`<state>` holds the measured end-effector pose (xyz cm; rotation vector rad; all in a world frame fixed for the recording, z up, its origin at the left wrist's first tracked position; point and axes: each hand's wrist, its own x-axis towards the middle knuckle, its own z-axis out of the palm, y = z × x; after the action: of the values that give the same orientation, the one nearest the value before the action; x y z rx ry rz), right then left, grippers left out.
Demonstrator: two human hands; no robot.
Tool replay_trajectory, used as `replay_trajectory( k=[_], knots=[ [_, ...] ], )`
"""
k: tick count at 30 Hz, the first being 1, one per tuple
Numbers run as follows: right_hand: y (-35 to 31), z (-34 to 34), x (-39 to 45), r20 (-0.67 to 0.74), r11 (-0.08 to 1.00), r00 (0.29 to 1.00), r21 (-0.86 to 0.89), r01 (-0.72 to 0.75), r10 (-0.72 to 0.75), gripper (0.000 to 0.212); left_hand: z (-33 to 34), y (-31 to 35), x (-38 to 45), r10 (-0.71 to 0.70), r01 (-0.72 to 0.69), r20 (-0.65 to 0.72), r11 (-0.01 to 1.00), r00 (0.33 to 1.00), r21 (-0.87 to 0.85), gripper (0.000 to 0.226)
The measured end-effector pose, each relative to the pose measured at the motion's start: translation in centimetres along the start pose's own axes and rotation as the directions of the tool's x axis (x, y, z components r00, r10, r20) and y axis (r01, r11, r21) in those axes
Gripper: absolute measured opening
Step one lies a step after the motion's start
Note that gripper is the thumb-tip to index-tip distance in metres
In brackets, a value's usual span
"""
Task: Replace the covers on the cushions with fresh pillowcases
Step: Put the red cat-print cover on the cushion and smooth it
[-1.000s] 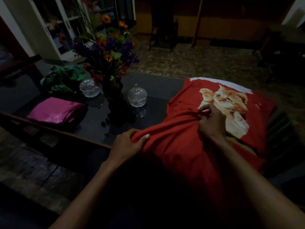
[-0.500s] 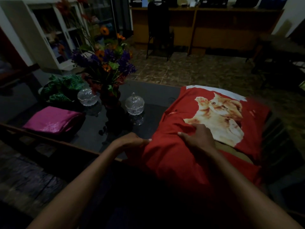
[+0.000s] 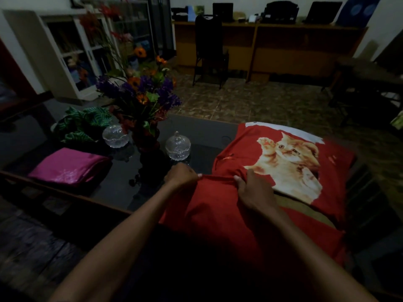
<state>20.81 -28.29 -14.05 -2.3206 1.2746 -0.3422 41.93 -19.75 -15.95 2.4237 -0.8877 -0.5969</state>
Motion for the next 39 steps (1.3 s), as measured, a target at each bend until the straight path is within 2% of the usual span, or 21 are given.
replay_trajectory(
  k=[3, 5, 6, 9, 11, 14, 16, 18, 21, 22, 25, 27, 30, 33, 36, 39],
  knots=[
    [-0.1, 0.2, -0.1, 0.025, 0.999, 1.0, -0.053, 0.008, -0.006, 0.052, 1.2, 1.4, 0.1, 0.081, -0.087, -0.076, 0.993, 0.994, -0.082, 0.021],
    [0.0, 0.2, -0.1, 0.025, 0.999, 1.0, -0.039, 0.002, -0.001, 0.068, 2.5, 2.1, -0.3, 0.159, -0.167, -0.071, 0.977, 0.985, -0.129, 0.018],
    [0.0, 0.3, 0.0, 0.018, 0.998, 1.0, -0.061, 0.01, -0.009, 0.069, 2.9, 2.3, -0.6, 0.199, -0.207, -0.068, 0.968, 0.978, -0.144, 0.019],
    [-0.3, 0.4, 0.6, 0.014, 0.991, 0.999, -0.126, 0.043, -0.042, 0.04, 2.6, 1.7, -1.1, 0.235, -0.244, -0.065, 0.938, 0.97, -0.247, 0.021],
    [-0.3, 0.0, 1.3, 0.009, 0.997, 0.999, -0.062, 0.04, -0.04, 0.028, 1.9, -0.1, -0.5, 0.21, -0.199, 0.008, 0.939, 0.978, -0.282, 0.024],
    [0.5, -0.5, 2.3, -0.006, 1.0, 1.0, -0.024, -0.018, 0.018, 0.023, 0.6, -2.9, -0.1, 0.078, -0.059, 0.214, 0.994, 0.974, -0.096, 0.041],
    [0.8, -0.4, 2.4, -0.005, 0.999, 0.999, -0.006, -0.045, 0.045, 0.023, 0.3, -3.5, -0.2, -0.007, 0.039, 0.3, 0.994, 0.954, -0.101, 0.037],
    [1.0, -0.2, 2.2, -0.012, 0.998, 0.999, 0.023, -0.05, 0.051, 0.024, 0.7, -3.3, 0.4, -0.042, 0.088, 0.286, 0.985, 0.957, -0.149, 0.033],
    [1.7, 0.0, 1.8, 0.003, 0.997, 0.999, 0.067, -0.041, 0.041, 0.03, 1.7, -1.9, 1.6, -0.085, 0.103, 0.172, 0.99, 0.981, -0.098, 0.057],
    [1.7, -0.1, 1.6, 0.013, 0.997, 1.0, 0.072, -0.024, 0.024, 0.034, 2.0, -1.3, 1.8, -0.091, 0.106, 0.147, 0.989, 0.985, -0.1, 0.058],
    [1.6, -0.3, 1.3, 0.055, 0.997, 0.998, 0.073, 0.004, -0.008, 0.047, 2.8, 0.5, 3.2, -0.115, 0.138, 0.111, 0.965, 0.987, -0.222, 0.034],
    [1.4, 0.1, 1.1, 0.06, 0.999, 0.998, 0.017, 0.029, -0.03, 0.051, 2.9, 1.6, 4.0, -0.13, 0.187, 0.209, 0.941, 0.969, -0.282, 0.033],
    [1.4, 0.7, 1.3, 0.016, 0.999, 0.999, -0.029, 0.034, -0.033, 0.039, 2.4, 2.1, 4.2, -0.031, 0.103, 0.306, 0.97, 0.952, -0.221, 0.04],
    [1.6, 1.0, 1.8, -0.007, 0.999, 0.999, 0.012, -0.041, 0.041, 0.034, 1.6, 1.4, 1.9, 0.118, -0.033, 0.24, 0.943, 0.964, -0.332, 0.034],
    [1.8, 1.3, 1.9, -0.034, 0.999, 0.998, 0.005, -0.048, 0.048, 0.033, 0.4, -0.9, -1.4, 0.216, -0.146, 0.205, 0.939, 0.955, -0.311, 0.024],
    [1.7, 1.9, 2.1, -0.063, 0.998, 0.997, -0.025, -0.053, 0.051, 0.03, 0.1, -4.1, -4.0, 0.15, -0.12, 0.138, 0.972, 0.979, -0.204, 0.037]
  ],
)
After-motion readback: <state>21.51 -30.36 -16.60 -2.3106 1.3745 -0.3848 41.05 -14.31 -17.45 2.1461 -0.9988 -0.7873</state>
